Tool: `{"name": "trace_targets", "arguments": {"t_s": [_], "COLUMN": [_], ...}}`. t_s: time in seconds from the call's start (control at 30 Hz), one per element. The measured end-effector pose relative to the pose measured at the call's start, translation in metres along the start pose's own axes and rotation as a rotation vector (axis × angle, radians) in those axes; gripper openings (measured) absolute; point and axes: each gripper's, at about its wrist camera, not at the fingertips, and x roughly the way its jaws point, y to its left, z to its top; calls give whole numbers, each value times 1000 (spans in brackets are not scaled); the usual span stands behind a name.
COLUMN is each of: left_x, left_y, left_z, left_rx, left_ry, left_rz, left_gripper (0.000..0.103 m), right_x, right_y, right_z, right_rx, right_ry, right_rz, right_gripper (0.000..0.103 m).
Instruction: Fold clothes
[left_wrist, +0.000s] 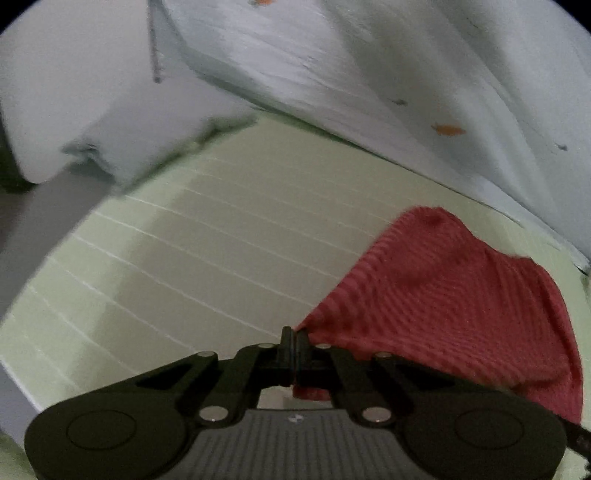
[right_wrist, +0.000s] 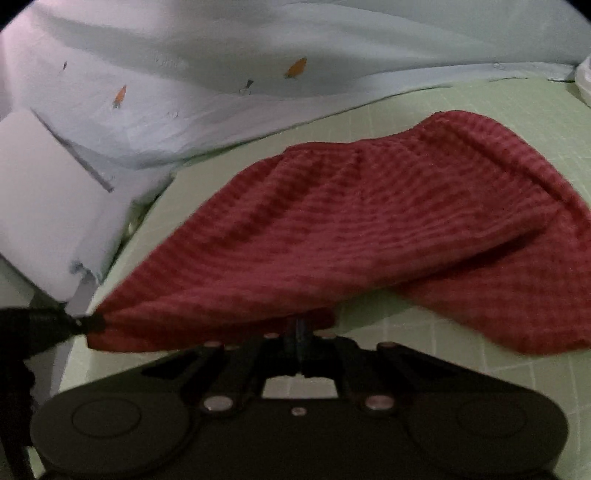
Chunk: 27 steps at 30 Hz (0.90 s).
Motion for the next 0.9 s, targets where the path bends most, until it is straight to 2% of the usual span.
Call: {"name": "trace_targets", "arguments": {"t_s": [0.07,0.13,0.23,0.33,0.4,0.47,0.5,0.67,0.7,0.73,0.77,0.8,0.9], "left_x": [5,9,12,19,22,27,30,46,49,52,53,55,57], "left_y": [7,14,15,13,16,20,23,29,30,30,31,31,33], "left_z": [-2,-5,-10,-12,-13,-14,-13,-10,-10,-9,-9,-9,-8], "left_rx": [-7,-36,-40,-19,-11,-5,-2,-9,-12,-16,-15,-14,-21], "left_ry": [13,47,75,112,130,152,166,228,239,250,254,257,261], "left_rz": [51,52,21,25,10,-3,-9,-47,-49,-49,-51,-52,-58], "left_gripper": [1,6,8,9,16,19,19,22,22,22,22,22,18], "right_x": [5,10,20,36,46,56,60,77,80,82,84,86,82], "right_y": [-5,-11,-22,-20,-15,-8,-5,9,12,14,16,18,17], "right_z": [1,2,6,8,8,7,7,14,15,16,16,17,19], "right_rx": [11,20,9,-31,-64,-102,-120,-186,-202,-222,-240,-252,-250], "right_ry": [8,24,54,90,95,94,95,99,98,96,96,100,115], "right_rz": [-36,-76,-107,-123,-123,-120,-118,-120,-125,-132,-136,-133,-121], "right_gripper": [2,4,7,10,14,31,33,35,35,31,14,2,2]}}
